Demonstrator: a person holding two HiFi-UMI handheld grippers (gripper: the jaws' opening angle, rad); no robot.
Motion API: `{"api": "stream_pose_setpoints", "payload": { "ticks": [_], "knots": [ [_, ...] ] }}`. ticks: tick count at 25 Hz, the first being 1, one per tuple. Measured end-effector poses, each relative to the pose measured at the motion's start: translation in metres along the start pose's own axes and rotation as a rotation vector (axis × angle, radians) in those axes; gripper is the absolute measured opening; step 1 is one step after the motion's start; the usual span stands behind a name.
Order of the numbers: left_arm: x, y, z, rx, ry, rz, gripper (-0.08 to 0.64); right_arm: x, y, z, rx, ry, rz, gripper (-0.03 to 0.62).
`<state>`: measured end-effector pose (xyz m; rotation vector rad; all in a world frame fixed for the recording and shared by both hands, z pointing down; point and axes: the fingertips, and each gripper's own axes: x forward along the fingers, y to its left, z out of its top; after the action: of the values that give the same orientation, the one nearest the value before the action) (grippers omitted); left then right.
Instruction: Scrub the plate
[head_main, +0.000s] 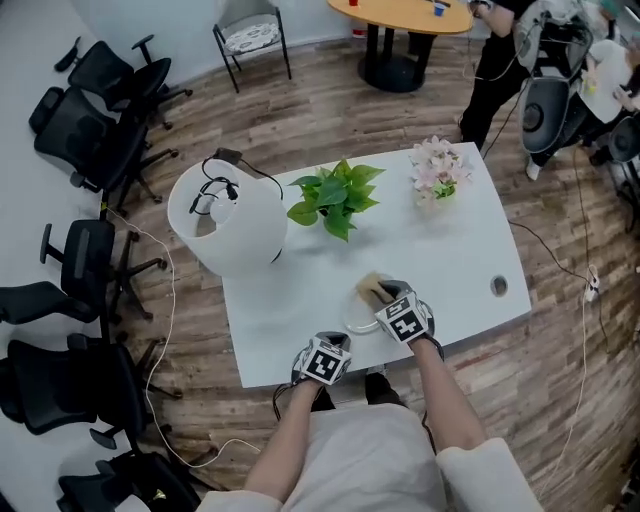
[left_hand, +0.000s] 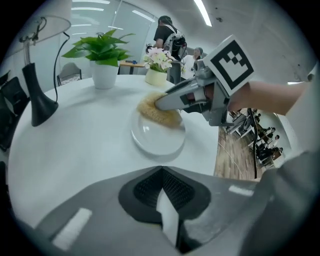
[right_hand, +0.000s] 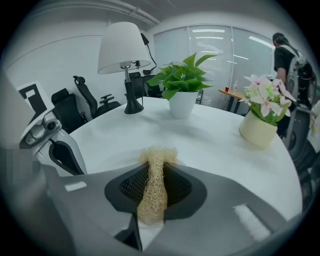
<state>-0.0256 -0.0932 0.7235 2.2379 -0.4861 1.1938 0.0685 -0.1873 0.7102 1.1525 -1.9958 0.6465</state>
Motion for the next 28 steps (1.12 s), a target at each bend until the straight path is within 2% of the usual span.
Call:
{"api": "stream_pose_setpoints", "payload": {
  "ticks": [7,14,19,25,28],
  "knots": [
    [0.002,0.001,0.001,0.057,0.024,-0.092,0.001,0.0,0.016,-0.001,0.07,-0.011,-0.059,0.1],
    [-0.002,0.012,0.01,0.028,0.01,-0.086,0.001,-0.002,0.042,-0.004,0.091,-0.005,-0.057,0.101],
    [-0.001,0.011,0.009,0.062,0.021,-0.104,0.001,-0.002,0.06,-0.004,0.109,-0.001,-0.044,0.1],
    [-0.003,0.011,0.011,0.093,0.024,-0.121,0.001,-0.004,0.083,-0.002,0.21,-0.02,0.028,0.1],
    [-0.001,0.008,0.012,0.115,0.024,-0.132,0.001,-0.006,0.083,-0.004,0.234,-0.027,0.019,0.1]
  ]
}}
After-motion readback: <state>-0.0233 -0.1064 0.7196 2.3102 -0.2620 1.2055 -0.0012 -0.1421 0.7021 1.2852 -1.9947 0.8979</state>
